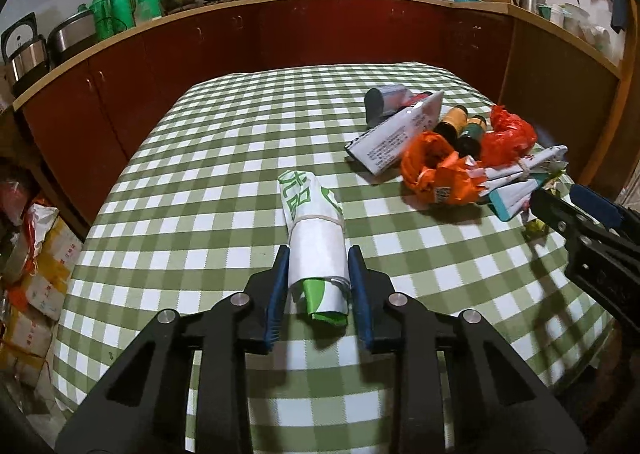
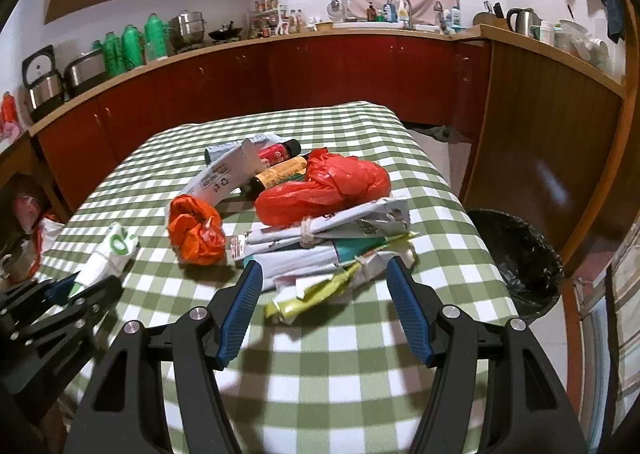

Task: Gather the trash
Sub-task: 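Lift the white tube with the left tool while the right tool lifts the yellow-green packet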

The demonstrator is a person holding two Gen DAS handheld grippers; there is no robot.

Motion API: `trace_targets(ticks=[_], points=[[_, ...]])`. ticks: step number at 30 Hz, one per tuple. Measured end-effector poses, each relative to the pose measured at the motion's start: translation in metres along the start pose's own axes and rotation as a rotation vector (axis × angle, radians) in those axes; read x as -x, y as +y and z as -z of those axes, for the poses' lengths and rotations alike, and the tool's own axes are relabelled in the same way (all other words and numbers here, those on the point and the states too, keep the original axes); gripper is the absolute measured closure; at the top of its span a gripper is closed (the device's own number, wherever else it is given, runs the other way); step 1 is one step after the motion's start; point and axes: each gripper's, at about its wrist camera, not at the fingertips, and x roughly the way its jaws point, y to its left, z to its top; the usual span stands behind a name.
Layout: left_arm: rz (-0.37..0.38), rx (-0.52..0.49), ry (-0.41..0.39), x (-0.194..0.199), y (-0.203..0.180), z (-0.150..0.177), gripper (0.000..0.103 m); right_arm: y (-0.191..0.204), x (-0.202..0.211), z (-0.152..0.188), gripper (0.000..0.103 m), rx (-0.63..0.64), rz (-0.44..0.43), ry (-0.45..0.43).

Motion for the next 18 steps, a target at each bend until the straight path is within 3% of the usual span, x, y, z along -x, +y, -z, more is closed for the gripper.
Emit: trace_targets(ticks=[8,18], points=[[0.019,0.008,0.004,-0.001,0.002,-0.002,0.075,-0.019,0.003,0.008,0.041,0.003,0.105,0.043],[0.005,0.010,-0.003,-0.002,0.007,-0.005,0.075,-0.026,0.008,-0.004,0.042,-0.053,0.092,-0.004]])
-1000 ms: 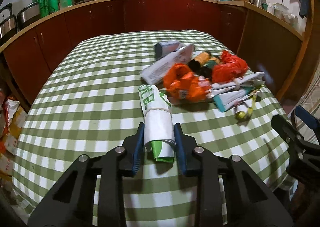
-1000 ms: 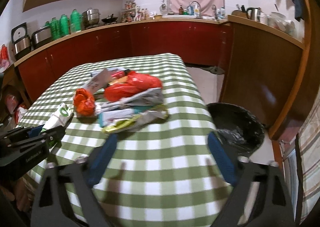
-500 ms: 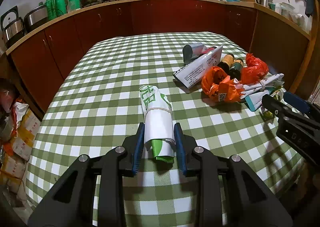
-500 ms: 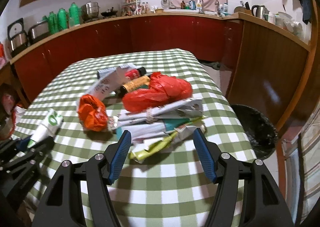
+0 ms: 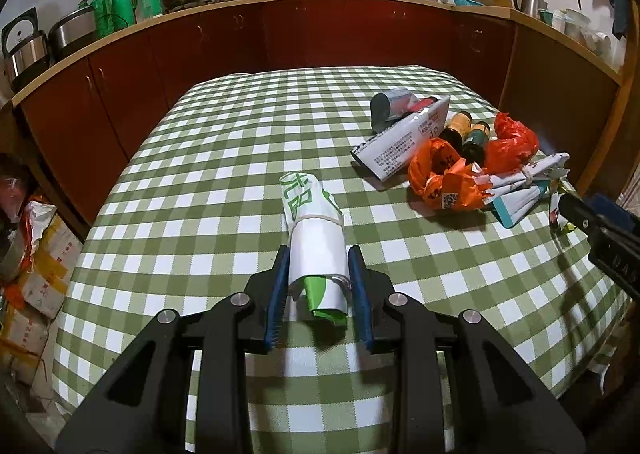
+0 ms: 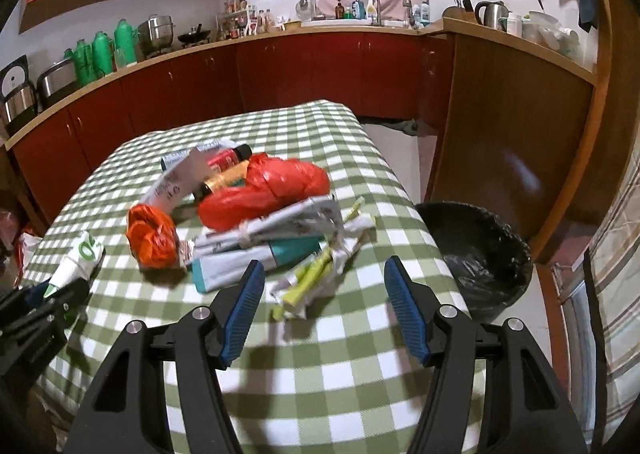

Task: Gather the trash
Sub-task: 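Lift the white tube with the left tool while the right tool lifts the yellow-green packet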

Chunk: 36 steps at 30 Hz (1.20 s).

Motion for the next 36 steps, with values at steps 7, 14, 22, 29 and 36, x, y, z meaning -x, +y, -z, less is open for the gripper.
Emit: trace_targets(ticks=[7,14,22,29,36], points=[[-0.015,0.008,0.010,-0.005,0.007,-0.002,0.075,-0.006,-0.015,-0.002,0.056,-0.036,0.014,0.020],[-0.006,-0.008,0.006,-0.005,0.002,-0.002,0.075,-0.015,-0.012,0.005,0.078,-0.041,-0.056,0.052],[-0.006,-0.022,0.000,-0.003,-0.004,-0.001,0.075,-0.014,-0.005,0.006,0.087,0.004,-0.072,0.041],[0.021,-0.030,-0.038,0.011,-0.021,-0.006,0.076,-0.029,0.014,0.005,0.087,0.016,-0.049,0.002],[0.117,-0.077,-0.093,0.027,-0.066,-0.026,0.076,-0.065,0.034,-0.016,0.087,0.005,-0.008,-0.059]])
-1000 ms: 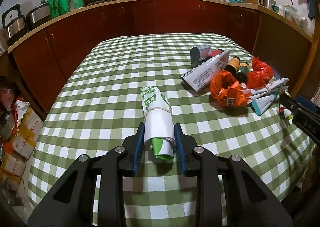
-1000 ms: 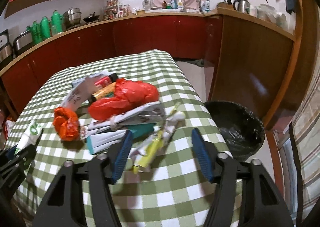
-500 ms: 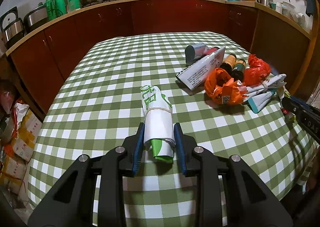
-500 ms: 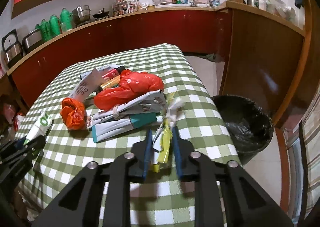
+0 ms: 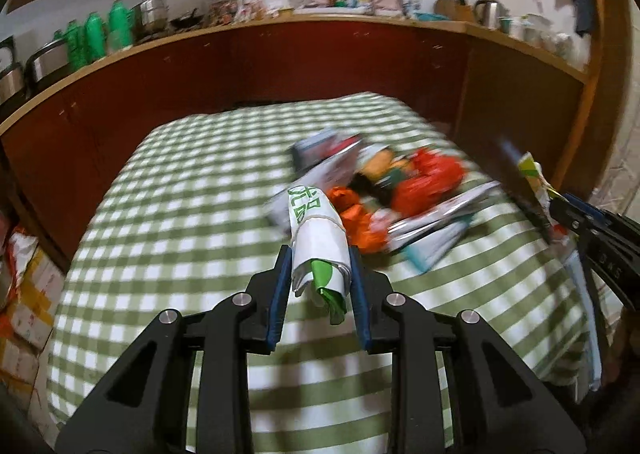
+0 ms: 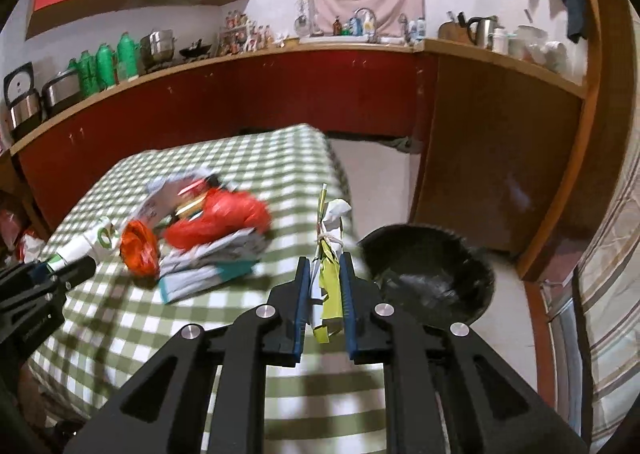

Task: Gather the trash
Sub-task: 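Lift the white tube with the left tool while the right tool lifts the yellow-green packet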

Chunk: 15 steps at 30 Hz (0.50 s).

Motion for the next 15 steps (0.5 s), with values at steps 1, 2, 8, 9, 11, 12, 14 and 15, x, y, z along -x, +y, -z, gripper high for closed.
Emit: trace_targets(ticks=[1,2,8,9,11,12,14,15], points=[[0.015,-0.005,-0.005,0.000,-0.008,-0.004,0.076,-0.005,0.001,-0.003,0.087,-0.005,0.004,-0.003],[0.035,-0.010,-0.011,0.000,-0.016,-0.009,0.076,-0.011,0.002,-0.007,0.087,-0.009,0.011,-0.007],[0.111,-0.059,-0.066,0.000,-0.063,-0.034,0.076,-0.044,0.004,-0.024,0.087,-0.002,0.062,-0.024],[0.117,-0.063,-0.066,-0.002,-0.069,-0.036,0.076,-0.048,0.005,-0.025,0.087,-0.002,0.066,-0.027],[0.122,-0.063,-0.064,-0.004,-0.073,-0.038,0.076,-0.052,0.006,-0.025,0.087,0.010,0.076,-0.034],[0.123,-0.066,-0.062,-0.005,-0.075,-0.039,0.076,-0.055,0.006,-0.025,0.087,0.014,0.080,-0.037],[0.120,-0.078,-0.063,-0.008,-0.081,-0.042,0.076,-0.059,0.004,-0.024,0.087,0.013,0.080,-0.032],[0.121,-0.082,-0.062,-0.010,-0.083,-0.043,0.076,-0.061,0.003,-0.023,0.087,0.012,0.081,-0.030]])
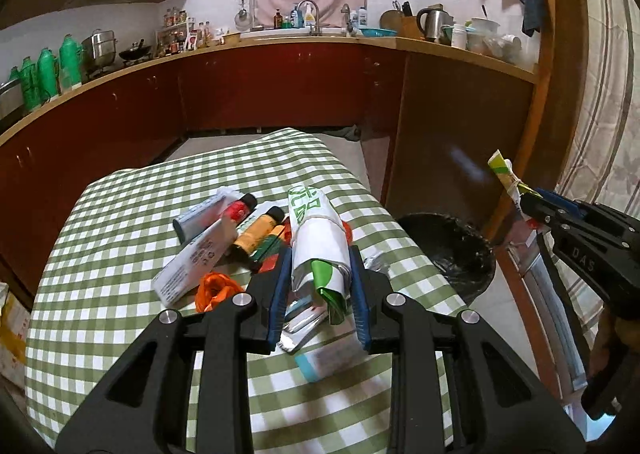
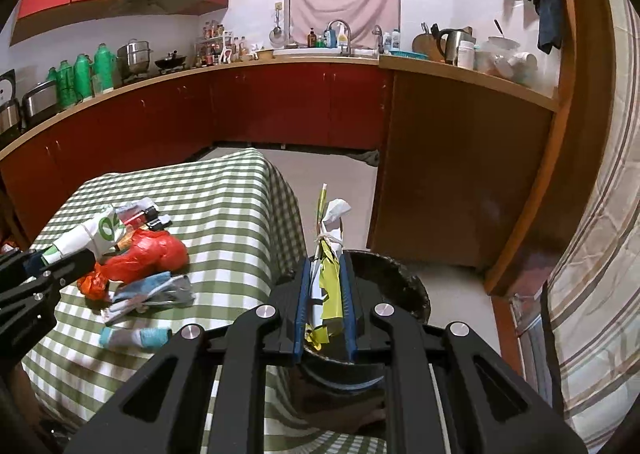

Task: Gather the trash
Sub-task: 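Lift the white tube with the left tool while the right tool lifts the yellow-green packet, then open both tools over the black bin, dropping the tube and packet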

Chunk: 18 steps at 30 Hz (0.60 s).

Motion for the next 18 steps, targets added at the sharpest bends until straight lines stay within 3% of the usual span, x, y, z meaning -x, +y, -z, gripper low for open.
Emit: trace_targets(ticks=[18], points=[[0.066,-0.090,0.020,-0.068,-0.081,-0.028,0.076,-0.049,-0.044,0.000,0.087,-0.055,-0.003,-0.004]])
